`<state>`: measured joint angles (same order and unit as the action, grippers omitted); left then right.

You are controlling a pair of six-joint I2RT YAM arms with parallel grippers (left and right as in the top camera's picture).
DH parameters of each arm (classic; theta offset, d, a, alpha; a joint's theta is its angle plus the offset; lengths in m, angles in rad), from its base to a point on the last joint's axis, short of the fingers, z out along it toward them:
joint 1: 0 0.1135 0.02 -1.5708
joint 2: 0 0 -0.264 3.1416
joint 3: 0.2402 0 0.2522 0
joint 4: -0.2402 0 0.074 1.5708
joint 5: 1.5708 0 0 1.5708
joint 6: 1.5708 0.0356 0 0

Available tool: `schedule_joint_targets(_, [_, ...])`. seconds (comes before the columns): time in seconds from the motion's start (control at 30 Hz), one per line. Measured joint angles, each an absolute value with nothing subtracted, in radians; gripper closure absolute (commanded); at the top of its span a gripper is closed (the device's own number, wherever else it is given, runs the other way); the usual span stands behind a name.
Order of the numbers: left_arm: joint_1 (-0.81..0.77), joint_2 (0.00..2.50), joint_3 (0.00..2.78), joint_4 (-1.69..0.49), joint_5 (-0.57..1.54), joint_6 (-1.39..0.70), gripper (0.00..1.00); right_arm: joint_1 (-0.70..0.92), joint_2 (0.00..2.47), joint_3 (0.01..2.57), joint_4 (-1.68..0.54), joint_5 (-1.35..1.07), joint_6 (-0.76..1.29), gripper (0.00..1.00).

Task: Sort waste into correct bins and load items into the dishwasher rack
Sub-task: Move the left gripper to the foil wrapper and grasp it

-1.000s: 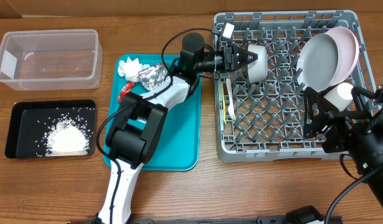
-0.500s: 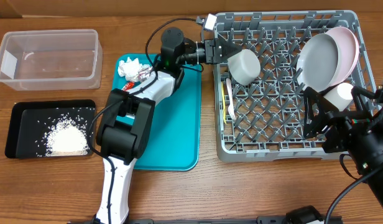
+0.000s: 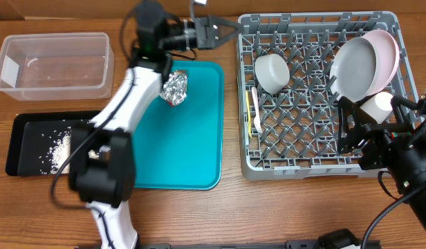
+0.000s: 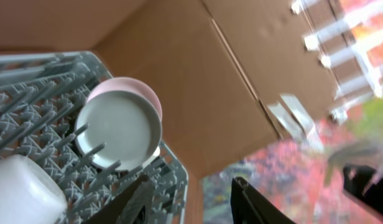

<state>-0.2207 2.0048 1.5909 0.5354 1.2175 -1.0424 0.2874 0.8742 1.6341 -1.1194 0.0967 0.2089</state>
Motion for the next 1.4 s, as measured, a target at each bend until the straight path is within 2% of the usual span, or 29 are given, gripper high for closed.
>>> schedule_joint_targets(0.03, [-0.207,1.953,1.590,0.439,1.211,-1.011,0.54,0.288,0.874,1.634,-1.119,0.096,0.209,0.00])
schedule_joint_targets(0.1, [-0.181,1.822,1.595,0.022,1.103,-0.869,0.48,0.287,0.874,1.634,-1.118,0.096,0.209,0.00])
schedule_joint_targets(0.13, [-0.175,1.782,1.595,-0.075,1.061,-0.802,0.45,0.288,0.874,1.634,-1.120,0.096,0.209,0.00])
schedule_joint_targets(0.2, [-0.176,1.669,1.622,-0.502,0.802,-0.655,0.41,0.287,0.875,1.634,-1.118,0.097,0.209,0.00])
schedule_joint_targets(0.3, [-0.189,1.538,1.630,-0.727,0.512,-0.489,0.29,0.288,0.873,1.633,-1.119,0.097,0.210,0.00])
schedule_joint_targets(0.47, [-0.188,1.477,1.649,-0.954,0.262,-0.336,0.31,0.288,0.873,1.633,-1.118,0.096,0.209,0.00])
schedule_joint_targets(0.53, [-0.187,1.524,1.649,-0.996,0.183,-0.282,0.24,0.288,0.873,1.633,-1.119,0.097,0.209,0.00])
schedule_joint_targets(0.63, [-0.188,1.630,1.649,-0.988,0.139,-0.232,0.18,0.288,0.873,1.633,-1.118,0.097,0.209,0.00])
schedule_joint_targets(0.67, [-0.188,1.675,1.649,-0.977,0.135,-0.218,0.13,0.288,0.873,1.633,-1.118,0.096,0.209,0.00])
schedule_joint_targets(0.97, [-0.204,1.997,1.646,-0.797,0.134,-0.152,0.12,0.288,0.873,1.633,-1.118,0.096,0.208,0.00])
schedule_joint_targets(1.2, [-0.210,2.101,1.645,-0.739,0.129,-0.141,0.13,0.288,0.873,1.633,-1.118,0.097,0.209,0.00])
schedule_joint_targets(1.3, [-0.223,2.160,1.645,-0.739,0.125,-0.131,0.21,0.288,0.873,1.633,-1.119,0.097,0.209,0.00])
schedule_joint_targets(1.33, [-0.224,2.180,1.644,-0.740,0.126,-0.130,0.29,0.288,0.873,1.633,-1.118,0.097,0.209,0.00])
schedule_joint_targets(1.4, [-0.228,2.203,1.645,-0.739,0.119,-0.124,0.56,0.288,0.873,1.633,-1.118,0.097,0.209,0.00])
